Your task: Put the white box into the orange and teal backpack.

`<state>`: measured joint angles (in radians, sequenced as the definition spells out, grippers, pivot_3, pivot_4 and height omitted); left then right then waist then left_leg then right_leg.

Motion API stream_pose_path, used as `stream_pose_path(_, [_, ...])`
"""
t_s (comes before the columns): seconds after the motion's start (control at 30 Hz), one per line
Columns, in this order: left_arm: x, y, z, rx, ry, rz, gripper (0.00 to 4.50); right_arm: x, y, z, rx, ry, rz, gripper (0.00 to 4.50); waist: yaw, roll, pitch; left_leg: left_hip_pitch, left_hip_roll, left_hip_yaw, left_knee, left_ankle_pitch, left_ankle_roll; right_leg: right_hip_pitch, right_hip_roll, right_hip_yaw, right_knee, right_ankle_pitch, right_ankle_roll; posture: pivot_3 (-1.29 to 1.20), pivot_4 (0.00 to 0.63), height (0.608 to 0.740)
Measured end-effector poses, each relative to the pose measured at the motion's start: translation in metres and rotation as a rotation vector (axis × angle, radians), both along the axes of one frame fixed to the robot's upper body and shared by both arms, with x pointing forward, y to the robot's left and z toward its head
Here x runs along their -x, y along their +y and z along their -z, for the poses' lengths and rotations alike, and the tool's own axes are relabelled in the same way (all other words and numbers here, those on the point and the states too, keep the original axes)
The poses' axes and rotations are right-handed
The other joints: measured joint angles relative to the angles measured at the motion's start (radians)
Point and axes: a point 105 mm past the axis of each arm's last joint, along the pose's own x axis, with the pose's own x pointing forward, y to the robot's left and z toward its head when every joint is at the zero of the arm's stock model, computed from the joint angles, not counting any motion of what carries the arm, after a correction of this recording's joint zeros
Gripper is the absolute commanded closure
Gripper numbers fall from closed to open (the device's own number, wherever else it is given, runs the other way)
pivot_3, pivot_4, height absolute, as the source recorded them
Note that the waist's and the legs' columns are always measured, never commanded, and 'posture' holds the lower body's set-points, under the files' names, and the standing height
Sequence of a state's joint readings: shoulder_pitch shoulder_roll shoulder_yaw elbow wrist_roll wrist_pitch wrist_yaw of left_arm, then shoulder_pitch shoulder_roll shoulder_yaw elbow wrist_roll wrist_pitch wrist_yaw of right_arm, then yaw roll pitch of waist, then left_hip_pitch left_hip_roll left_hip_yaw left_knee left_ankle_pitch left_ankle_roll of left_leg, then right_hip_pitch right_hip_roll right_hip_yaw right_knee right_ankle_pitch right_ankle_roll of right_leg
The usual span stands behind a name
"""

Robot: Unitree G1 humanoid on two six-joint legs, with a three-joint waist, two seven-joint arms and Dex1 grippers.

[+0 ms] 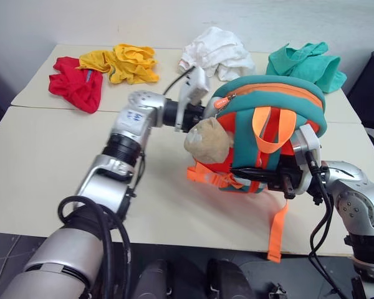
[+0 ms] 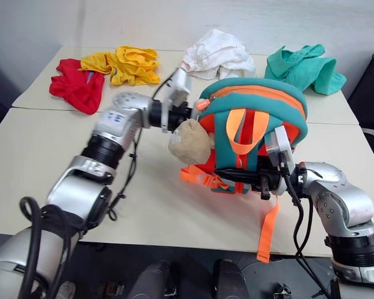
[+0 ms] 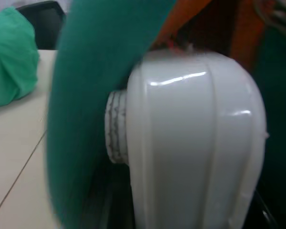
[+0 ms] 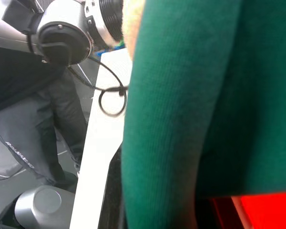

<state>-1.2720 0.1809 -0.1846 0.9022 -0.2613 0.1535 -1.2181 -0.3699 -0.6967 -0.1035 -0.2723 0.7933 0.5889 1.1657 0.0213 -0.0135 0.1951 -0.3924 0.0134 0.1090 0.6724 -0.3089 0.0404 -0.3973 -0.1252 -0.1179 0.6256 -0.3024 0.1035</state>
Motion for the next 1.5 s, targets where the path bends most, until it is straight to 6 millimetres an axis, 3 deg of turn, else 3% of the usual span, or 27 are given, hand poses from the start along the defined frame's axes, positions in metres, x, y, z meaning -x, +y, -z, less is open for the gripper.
stream_pose_path(0.17, [-0.005, 0.003, -0.001, 0.053, 0.018, -0.016, 1.46, -0.003, 0.002, 0.0, -0.013, -0.004, 0.028, 4.5, -0.001, 0.0, 0.0, 0.0, 0.001, 0.0, 0.001, 0.0, 0.0, 0.0, 0.0, 0.0, 0.001, 0.0, 0.0, 0.0, 0.15, 0.74])
stream_pose_path(0.33, [-0.004, 0.045, -0.01, 0.067, 0.02, 0.005, 0.12, -0.001, 0.003, 0.002, -0.019, -0.012, 0.05, 4.5, -0.012, 0.0, 0.0, -0.001, 0.001, -0.001, 0.001, 0.0, 0.0, -0.001, 0.0, -0.001, 0.001, 0.0, 0.0, 0.0, 0.15, 0.74])
stream_pose_path(0.53, [0.005, 0.127, -0.031, 0.025, -0.054, -0.048, 0.04, -0.005, 0.001, 0.005, -0.033, -0.016, 0.098, 4.5, -0.023, 0.0, 0.0, -0.001, 0.001, -0.002, 0.002, 0.0, 0.0, 0.0, 0.0, -0.001, 0.001, 0.0, 0.0, 0.0, 0.15, 0.74])
stream_pose_path(0.63, [0.014, 0.156, -0.022, -0.033, -0.066, -0.097, 0.04, -0.013, 0.0, 0.005, -0.05, -0.019, 0.145, 4.5, -0.021, 0.0, 0.0, -0.001, 0.0, -0.004, 0.003, 0.0, 0.0, 0.001, -0.003, -0.001, 0.001, 0.0, 0.0, 0.0, 0.15, 0.74])
stream_pose_path(0.7, [0.025, 0.159, -0.018, -0.009, -0.059, -0.074, 0.04, -0.015, 0.0, 0.005, -0.063, -0.019, 0.157, 4.5, -0.019, 0.0, 0.0, -0.006, 0.0, -0.008, 0.007, -0.001, 0.001, 0.001, -0.004, 0.0, 0.001, 0.0, 0.0, 0.0, 0.15, 0.74])
stream_pose_path(0.83, [0.054, 0.141, -0.013, 0.041, -0.075, 0.045, 0.04, -0.017, -0.001, 0.004, -0.059, -0.034, 0.163, 4.5, -0.016, 0.001, 0.0, -0.011, -0.001, -0.015, 0.011, -0.001, 0.001, 0.001, -0.005, -0.002, 0.001, 0.0, 0.0, 0.0, 0.15, 0.74])
stream_pose_path(1.0, [0.061, 0.109, -0.014, 0.135, -0.075, 0.04, 0.04, -0.021, 0.0, 0.005, -0.045, -0.036, 0.164, 4.5, -0.016, 0.001, 0.0, -0.011, -0.001, -0.014, 0.011, 0.0, 0.002, 0.001, -0.003, -0.002, 0.002, 0.001, 0.001, 0.0, 0.15, 0.74])
stream_pose_path(1.1, [0.062, 0.094, -0.015, 0.187, -0.033, 0.033, 0.57, -0.022, 0.003, 0.004, -0.04, -0.036, 0.154, 4.5, -0.018, 0.001, 0.0, -0.011, -0.001, -0.014, 0.011, 0.0, 0.002, 0.001, -0.003, -0.003, 0.002, 0.001, 0.001, 0.0, 0.15, 0.74])
stream_pose_path(1.17, [0.063, 0.093, -0.014, 0.188, -0.029, 0.024, 1.19, -0.023, 0.003, 0.004, -0.032, -0.04, 0.155, 4.5, -0.023, 0.001, 0.0, -0.01, -0.001, -0.014, 0.011, 0.0, 0.001, 0.001, -0.003, -0.002, 0.002, 0.001, 0.001, 0.0, 0.15, 0.74])
stream_pose_path(1.4, [0.053, 0.105, -0.016, 0.212, -0.064, -0.061, 3.25, -0.025, 0.002, 0.004, -0.033, -0.052, 0.171, 4.5, -0.02, 0.001, 0.0, -0.01, -0.001, -0.014, 0.011, 0.0, 0.001, 0.001, -0.003, -0.003, 0.002, 0.001, 0.001, 0.0, 0.15, 0.74])
stream_pose_path(1.5, [0.047, 0.115, -0.019, 0.247, -0.058, -0.103, 3.83, -0.026, 0.002, 0.005, -0.035, -0.052, 0.184, 4.5, -0.02, 0.001, 0.0, -0.01, -0.001, -0.014, 0.011, 0.0, 0.001, 0.001, -0.003, -0.003, 0.002, 0.001, 0.001, 0.0, 0.15, 0.74])
